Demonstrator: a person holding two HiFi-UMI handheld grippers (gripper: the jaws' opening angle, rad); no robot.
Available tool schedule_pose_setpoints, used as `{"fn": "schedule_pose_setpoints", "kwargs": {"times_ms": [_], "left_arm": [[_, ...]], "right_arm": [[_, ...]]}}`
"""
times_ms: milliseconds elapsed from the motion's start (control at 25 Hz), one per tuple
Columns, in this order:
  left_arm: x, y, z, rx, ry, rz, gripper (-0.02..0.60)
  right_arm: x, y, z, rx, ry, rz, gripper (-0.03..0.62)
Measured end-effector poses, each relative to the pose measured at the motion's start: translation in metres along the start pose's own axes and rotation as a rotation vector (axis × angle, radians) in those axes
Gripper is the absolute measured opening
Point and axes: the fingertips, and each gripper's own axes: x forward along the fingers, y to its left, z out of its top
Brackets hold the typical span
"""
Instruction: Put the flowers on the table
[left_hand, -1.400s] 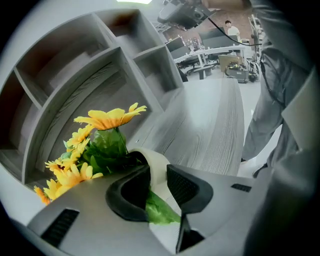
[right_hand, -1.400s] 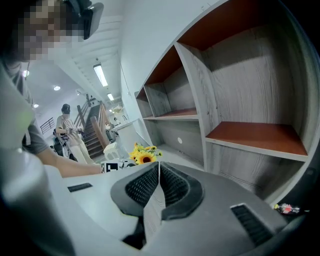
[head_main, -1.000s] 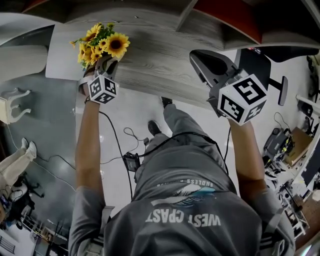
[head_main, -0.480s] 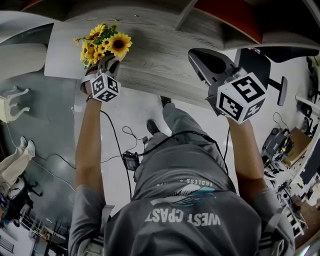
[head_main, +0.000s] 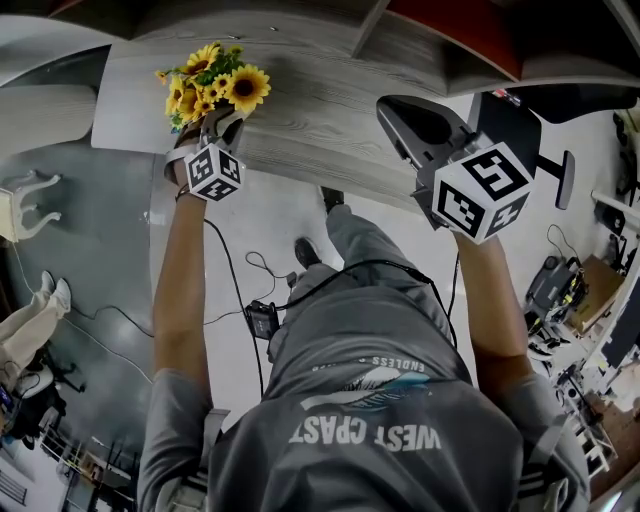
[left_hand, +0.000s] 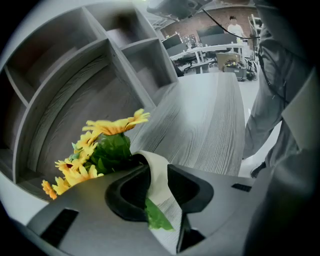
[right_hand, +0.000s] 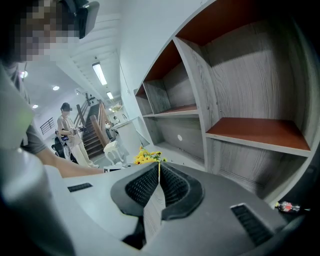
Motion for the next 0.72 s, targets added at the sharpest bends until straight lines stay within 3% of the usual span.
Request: {"fn": "schedule_pose_setpoints", "kwargs": {"times_ms": [360,720], "left_arm": [[-0.025,0.01,0.011,-0.009,-0.047,0.061,0.11],[-0.106,0.038,0.022,-0.031,-0.127,0.203,0.052]], "right_arm": [[0.001,0.008,-0.003,-0.005,-0.005,0.015,0.031],[-0.001,0.043,0.014,-0.054,-0.028,0.055,0.031]]}}
